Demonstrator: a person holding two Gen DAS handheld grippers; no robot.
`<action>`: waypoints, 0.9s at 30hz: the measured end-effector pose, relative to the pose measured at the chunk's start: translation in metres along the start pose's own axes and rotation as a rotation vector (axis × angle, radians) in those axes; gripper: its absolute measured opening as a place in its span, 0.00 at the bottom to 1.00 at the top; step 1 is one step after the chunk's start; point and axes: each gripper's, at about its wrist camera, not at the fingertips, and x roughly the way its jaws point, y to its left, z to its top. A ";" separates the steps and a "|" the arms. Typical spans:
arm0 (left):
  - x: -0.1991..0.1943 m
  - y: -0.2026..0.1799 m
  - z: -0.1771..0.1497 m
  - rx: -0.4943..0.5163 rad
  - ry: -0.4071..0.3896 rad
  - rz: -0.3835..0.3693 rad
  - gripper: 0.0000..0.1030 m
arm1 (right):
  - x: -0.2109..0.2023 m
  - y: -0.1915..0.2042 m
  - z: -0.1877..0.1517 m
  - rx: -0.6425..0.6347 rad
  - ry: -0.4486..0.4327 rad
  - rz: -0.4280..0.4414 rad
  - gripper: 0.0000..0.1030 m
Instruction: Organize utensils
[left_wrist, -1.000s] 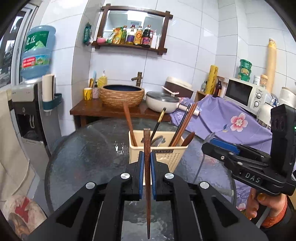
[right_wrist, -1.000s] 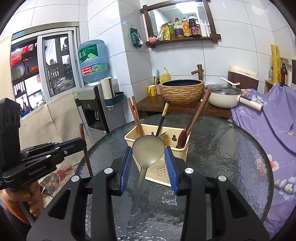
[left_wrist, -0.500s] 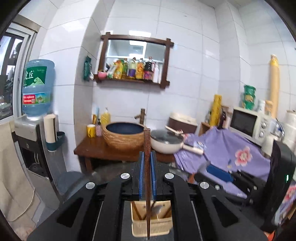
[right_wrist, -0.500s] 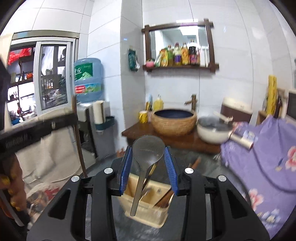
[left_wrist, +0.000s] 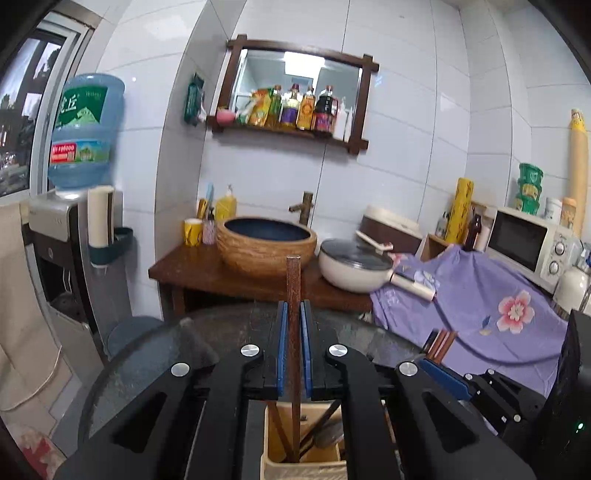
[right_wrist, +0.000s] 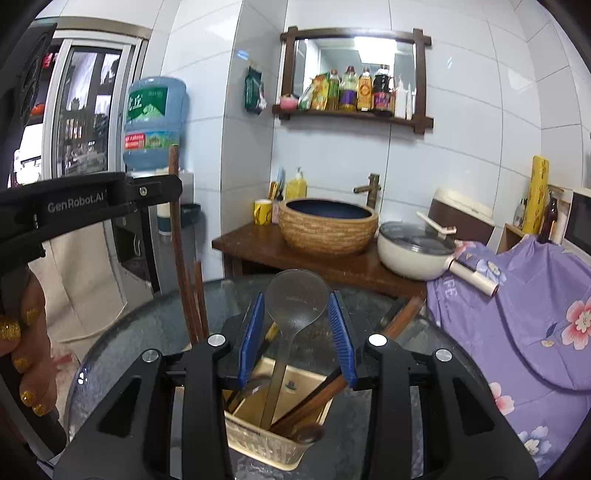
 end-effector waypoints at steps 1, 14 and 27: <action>0.003 0.001 -0.005 0.003 0.016 -0.001 0.07 | 0.005 0.001 -0.007 -0.003 0.016 0.006 0.36; 0.015 0.011 -0.040 -0.005 0.118 -0.022 0.07 | 0.017 0.019 -0.047 -0.086 0.075 0.007 0.38; -0.112 0.024 -0.072 0.105 -0.129 0.053 0.94 | -0.100 0.006 -0.051 -0.027 -0.135 -0.002 0.88</action>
